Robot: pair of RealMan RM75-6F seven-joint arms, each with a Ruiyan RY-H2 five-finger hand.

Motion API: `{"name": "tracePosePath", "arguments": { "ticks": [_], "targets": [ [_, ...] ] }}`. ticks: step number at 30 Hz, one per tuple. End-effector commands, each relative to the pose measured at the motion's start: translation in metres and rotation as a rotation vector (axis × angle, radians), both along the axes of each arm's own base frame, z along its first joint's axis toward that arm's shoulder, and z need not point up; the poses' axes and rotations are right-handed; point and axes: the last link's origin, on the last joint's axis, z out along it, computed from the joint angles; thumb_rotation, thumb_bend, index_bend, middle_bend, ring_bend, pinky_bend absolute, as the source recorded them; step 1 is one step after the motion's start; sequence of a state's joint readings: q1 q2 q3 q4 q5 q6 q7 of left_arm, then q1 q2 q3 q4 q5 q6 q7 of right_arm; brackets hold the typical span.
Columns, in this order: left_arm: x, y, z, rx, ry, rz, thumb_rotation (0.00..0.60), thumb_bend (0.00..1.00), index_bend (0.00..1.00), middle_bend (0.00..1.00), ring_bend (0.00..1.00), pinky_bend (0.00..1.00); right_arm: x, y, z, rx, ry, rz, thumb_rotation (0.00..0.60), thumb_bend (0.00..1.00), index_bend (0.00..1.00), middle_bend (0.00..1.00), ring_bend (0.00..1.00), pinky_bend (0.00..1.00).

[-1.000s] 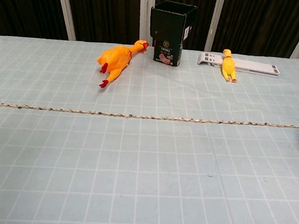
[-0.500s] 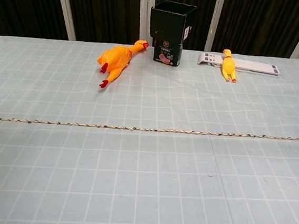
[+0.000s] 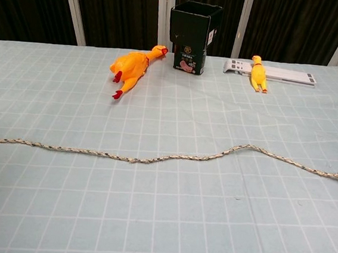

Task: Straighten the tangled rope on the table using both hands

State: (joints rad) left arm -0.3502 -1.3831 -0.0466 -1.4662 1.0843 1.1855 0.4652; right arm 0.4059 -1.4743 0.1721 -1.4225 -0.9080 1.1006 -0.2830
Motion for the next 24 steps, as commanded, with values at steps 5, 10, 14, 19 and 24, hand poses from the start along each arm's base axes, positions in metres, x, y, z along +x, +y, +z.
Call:
{"name": "tracePosePath", "arguments": {
  "ticks": [5,10,14,19,24],
  "targets": [
    [-0.002,-0.003,0.007,-0.015,0.027,0.027,0.600,0.38,0.40,0.07,0.00,0.00,0.001,0.005,0.006,0.013,-0.007,-0.015,0.600,0.47,0.08,0.04,0.00,0.00],
    [0.001,-0.005,0.020,-0.013,0.039,0.022,0.600,0.26,0.32,0.04,0.00,0.00,0.006,0.011,0.015,0.011,-0.015,-0.004,0.600,0.47,0.00,0.00,0.00,0.00],
    [0.010,-0.009,0.035,0.031,-0.035,0.010,0.600,0.15,0.22,0.02,0.00,0.00,0.012,0.017,0.026,-0.004,-0.024,0.028,0.600,0.45,0.00,0.00,0.00,0.00],
    [0.021,-0.020,0.055,0.079,-0.082,-0.053,0.600,0.13,0.16,0.00,0.00,0.00,0.023,0.031,0.043,-0.033,-0.052,0.100,0.600,0.40,0.00,0.00,0.00,0.00],
    [0.035,-0.052,0.066,0.074,-0.184,-0.084,0.600,0.12,0.10,0.00,0.00,0.00,0.030,0.059,0.064,-0.047,-0.065,0.183,0.600,0.40,0.00,0.00,0.00,0.00]
  ]
}}
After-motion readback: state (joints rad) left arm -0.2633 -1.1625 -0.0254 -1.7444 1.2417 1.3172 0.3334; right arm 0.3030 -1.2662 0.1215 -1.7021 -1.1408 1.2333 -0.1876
